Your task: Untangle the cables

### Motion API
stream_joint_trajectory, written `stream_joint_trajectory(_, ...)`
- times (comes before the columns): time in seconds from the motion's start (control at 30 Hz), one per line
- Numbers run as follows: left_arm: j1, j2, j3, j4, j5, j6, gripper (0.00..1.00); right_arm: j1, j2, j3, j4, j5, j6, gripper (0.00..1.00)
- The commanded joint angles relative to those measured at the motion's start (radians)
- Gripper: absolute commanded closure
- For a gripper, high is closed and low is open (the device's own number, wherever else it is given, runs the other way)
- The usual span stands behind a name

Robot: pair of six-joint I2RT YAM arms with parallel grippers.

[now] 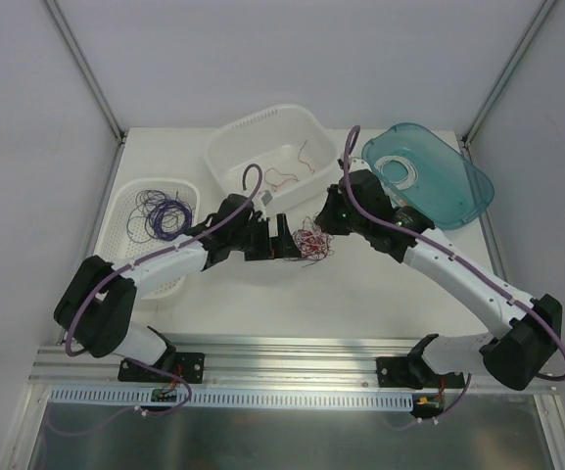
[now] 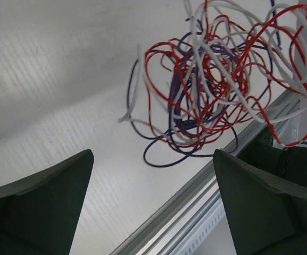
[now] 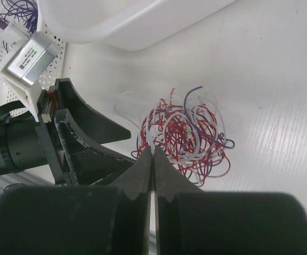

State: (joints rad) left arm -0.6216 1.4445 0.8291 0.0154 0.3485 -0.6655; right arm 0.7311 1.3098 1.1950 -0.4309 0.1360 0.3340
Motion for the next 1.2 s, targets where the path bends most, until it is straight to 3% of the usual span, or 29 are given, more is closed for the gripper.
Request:
stream_joint_trajectory(0.0, -0.018, 0.017, 0.041, 0.132, 0.044, -0.005, 0.03, 0.011, -0.036, 0.037, -0.048, 0.011, -0.024, 0.99)
stream_joint_trajectory(0.2, -0.021, 0.056, -0.018, 0.353, 0.079, -0.089, 0.08, 0.021, -0.060, 0.018, -0.013, 0.011, 0.008, 0.99)
stream_joint_trajectory(0.83, -0.040, 0.183, -0.096, 0.609, 0.112, -0.264, 0.15, 0.056, -0.096, -0.060, 0.095, 0.014, 0.111, 0.99)
stream_joint_trajectory(0.97, -0.040, 0.212, -0.091, 0.649, 0.115, -0.319, 0.24, 0.067, -0.104, -0.074, 0.109, 0.007, 0.132, 0.99)
stream_joint_trajectory(1.1, -0.040, 0.234, -0.100, 0.676, 0.110, -0.348, 0.46, 0.073, -0.116, -0.072, 0.103, 0.005, 0.131, 0.99)
stream_joint_trajectory(1.17, -0.040, 0.234, -0.105, 0.684, 0.103, -0.358, 0.64, 0.073, -0.124, -0.069, 0.097, 0.007, 0.125, 0.99)
